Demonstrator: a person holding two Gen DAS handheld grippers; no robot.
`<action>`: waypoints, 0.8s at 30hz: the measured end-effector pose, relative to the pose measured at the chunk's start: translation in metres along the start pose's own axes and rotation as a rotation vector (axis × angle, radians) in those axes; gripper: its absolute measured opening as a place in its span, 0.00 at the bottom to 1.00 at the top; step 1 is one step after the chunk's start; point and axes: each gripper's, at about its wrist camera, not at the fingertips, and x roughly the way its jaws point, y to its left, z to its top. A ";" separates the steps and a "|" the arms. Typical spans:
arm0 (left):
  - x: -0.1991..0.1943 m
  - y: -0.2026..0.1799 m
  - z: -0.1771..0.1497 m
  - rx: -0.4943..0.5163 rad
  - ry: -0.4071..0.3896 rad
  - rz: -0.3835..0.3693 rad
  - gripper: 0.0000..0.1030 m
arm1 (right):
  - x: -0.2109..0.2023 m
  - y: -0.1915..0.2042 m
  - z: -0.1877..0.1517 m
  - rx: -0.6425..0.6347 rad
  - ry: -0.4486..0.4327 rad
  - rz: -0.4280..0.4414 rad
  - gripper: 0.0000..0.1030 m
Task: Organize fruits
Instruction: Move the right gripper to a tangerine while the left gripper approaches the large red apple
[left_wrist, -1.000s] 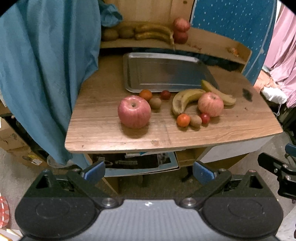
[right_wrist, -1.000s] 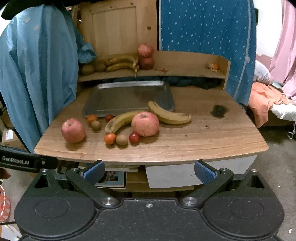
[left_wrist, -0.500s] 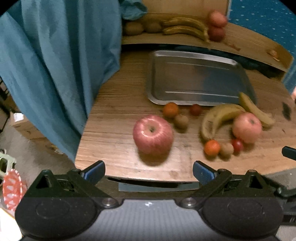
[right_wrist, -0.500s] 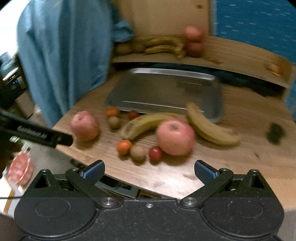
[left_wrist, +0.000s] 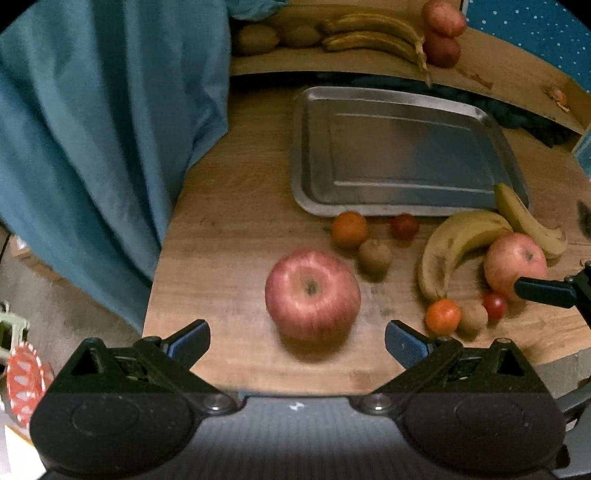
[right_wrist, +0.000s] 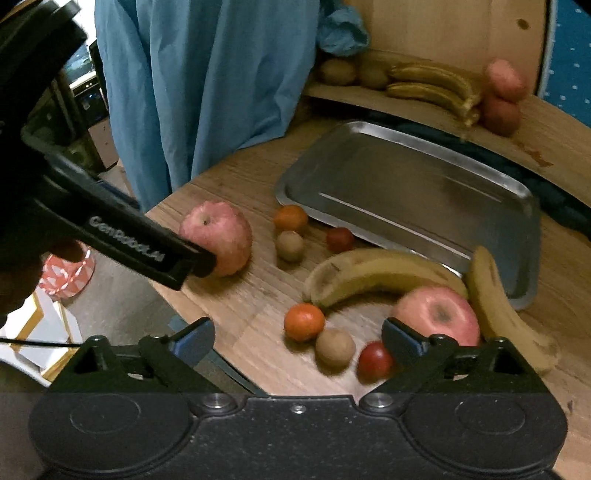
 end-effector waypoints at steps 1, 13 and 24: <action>0.004 0.002 0.005 0.013 0.006 -0.007 1.00 | 0.004 0.000 0.004 0.002 0.010 -0.004 0.92; 0.039 0.007 0.021 0.242 0.085 -0.199 0.99 | 0.046 0.007 0.021 0.037 0.196 -0.048 0.77; 0.050 -0.003 0.025 0.284 0.116 -0.224 0.88 | 0.058 0.002 0.021 -0.082 0.236 -0.086 0.51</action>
